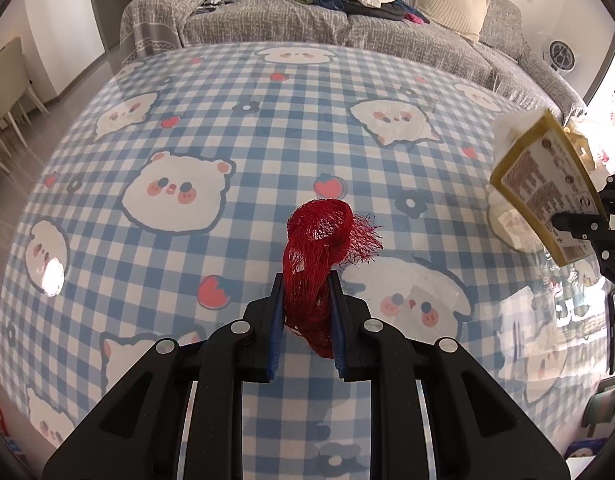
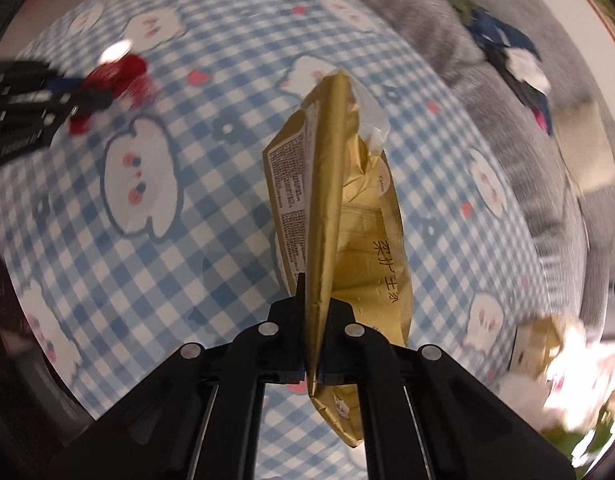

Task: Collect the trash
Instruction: 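Lift the red net and gold bag and carry both over the black bin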

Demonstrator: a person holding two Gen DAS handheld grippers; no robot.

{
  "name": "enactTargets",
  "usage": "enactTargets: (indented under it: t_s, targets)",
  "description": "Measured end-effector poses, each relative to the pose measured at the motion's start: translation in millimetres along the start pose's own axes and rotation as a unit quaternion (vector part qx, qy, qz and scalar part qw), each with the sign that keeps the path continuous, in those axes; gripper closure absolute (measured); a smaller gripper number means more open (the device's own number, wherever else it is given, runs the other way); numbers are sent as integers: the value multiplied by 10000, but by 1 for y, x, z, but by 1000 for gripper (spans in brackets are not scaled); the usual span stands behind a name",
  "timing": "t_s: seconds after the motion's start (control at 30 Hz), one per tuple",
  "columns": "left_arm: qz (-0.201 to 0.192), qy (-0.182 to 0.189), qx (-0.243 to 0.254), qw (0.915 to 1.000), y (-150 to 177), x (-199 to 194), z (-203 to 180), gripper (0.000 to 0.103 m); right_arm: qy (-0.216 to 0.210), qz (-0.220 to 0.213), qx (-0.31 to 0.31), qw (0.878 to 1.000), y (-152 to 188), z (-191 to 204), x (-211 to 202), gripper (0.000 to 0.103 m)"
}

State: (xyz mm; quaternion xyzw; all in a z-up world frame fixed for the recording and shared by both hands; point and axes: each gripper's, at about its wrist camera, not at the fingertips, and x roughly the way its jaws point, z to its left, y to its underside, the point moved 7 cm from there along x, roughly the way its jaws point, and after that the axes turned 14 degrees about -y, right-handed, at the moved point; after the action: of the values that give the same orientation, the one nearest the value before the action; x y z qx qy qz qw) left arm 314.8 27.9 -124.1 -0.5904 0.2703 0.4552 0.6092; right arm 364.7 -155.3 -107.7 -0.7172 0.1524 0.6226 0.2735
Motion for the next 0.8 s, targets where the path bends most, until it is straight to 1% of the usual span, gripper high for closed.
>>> enactTargets:
  t_s: [0.07,0.13,0.27,0.37,0.43,0.5,0.63,0.73,0.8]
  targets:
    - [-22,-1,13,10000,1,-6,-1,84,65,-145,306,9994,4,1,-9,101]
    - [-49,11,28,10000,3,-14,-1,84,126,-179,599,9980,10,3,-14,101]
    - [-117,-3,44,9999,7,-30,-1,84,231,-311,1283,9910,24,8,-25,101]
    - [-169,-11,61,9998,11,-42,0,84,176,-545,1886,9804,35,12,-35,101]
    - [-213,-27,84,9997,16,-50,1,84,224,-670,2214,9726,43,18,-43,101]
    - [-215,-33,84,9997,20,-55,3,84,151,-811,2587,9624,53,25,-50,101]
    - [-214,-49,93,9997,33,-66,5,84,35,-1148,3072,9447,68,40,-58,101]
    - [-203,-42,86,9997,44,-73,7,84,60,-1250,3276,9365,77,51,-60,101]
    - [-190,-42,76,9998,51,-76,9,84,89,-1287,3327,9342,81,60,-63,101]
